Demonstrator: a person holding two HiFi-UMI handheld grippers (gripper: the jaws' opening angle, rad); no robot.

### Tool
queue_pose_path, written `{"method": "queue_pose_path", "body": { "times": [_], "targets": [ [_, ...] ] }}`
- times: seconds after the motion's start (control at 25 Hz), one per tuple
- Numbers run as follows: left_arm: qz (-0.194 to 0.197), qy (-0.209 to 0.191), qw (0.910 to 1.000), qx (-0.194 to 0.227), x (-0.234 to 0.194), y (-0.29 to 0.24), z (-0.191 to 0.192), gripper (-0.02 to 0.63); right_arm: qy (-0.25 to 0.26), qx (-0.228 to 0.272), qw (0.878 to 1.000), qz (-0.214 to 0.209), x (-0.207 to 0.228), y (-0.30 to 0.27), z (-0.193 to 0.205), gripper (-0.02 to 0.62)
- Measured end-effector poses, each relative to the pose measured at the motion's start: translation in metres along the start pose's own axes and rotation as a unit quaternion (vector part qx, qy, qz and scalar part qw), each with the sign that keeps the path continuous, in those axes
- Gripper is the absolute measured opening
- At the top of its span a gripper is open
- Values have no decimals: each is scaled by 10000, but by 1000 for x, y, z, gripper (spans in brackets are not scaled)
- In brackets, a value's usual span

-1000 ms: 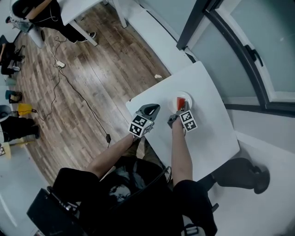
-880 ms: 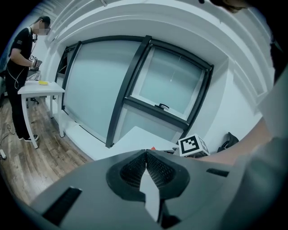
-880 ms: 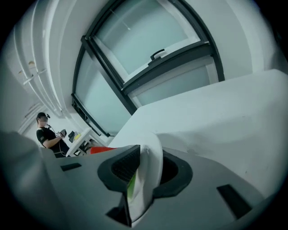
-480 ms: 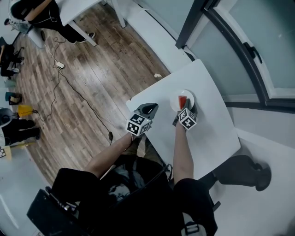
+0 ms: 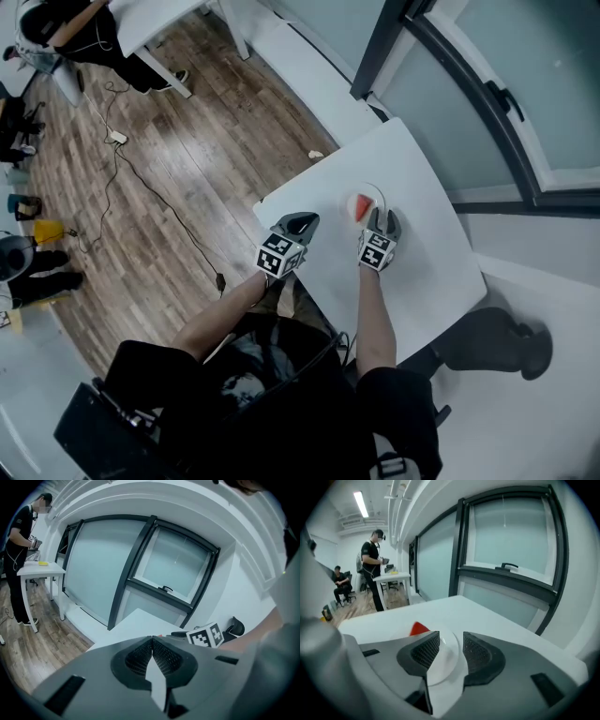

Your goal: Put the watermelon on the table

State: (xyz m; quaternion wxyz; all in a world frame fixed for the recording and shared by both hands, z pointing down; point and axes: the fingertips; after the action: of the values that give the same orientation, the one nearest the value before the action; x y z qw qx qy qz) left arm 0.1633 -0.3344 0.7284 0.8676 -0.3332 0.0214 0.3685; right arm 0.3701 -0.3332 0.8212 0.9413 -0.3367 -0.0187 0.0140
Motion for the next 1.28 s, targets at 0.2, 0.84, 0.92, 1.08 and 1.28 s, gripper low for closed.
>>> {"method": "queue_pose_path", "body": {
  "times": [0.2,0.84,0.92,1.08,1.28],
  "targets": [
    [20,-198,9997,159,21,30,-10,6,80,971,9938,-536,-42,95,-52,64],
    [368,-1490,9847,824,101,89,-51,6,120,1749,9804,-897,-92,252,-89,11],
    [346,-1492,9850,801,101,88,-51,6,80,1805,9798,-856,-86,254,-90,11],
    [321,-1521,9848,781,100,90,-49,6,18,1846,9792,-837,-82,258,-89,11],
    [316,-1521,9851,734,100,89,-48,6,-9,1823,9780,-1017,-84,259,-85,11]
  ]
}}
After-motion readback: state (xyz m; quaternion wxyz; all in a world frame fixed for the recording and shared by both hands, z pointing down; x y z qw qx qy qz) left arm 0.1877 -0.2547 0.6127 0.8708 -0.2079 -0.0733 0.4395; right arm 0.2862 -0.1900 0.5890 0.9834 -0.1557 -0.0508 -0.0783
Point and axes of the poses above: the fingertips, and each gripper's own axes: y backward along the fingers, x to its right, z out of its underside, and after that the axes turned 12 degrees about -z, right-handed
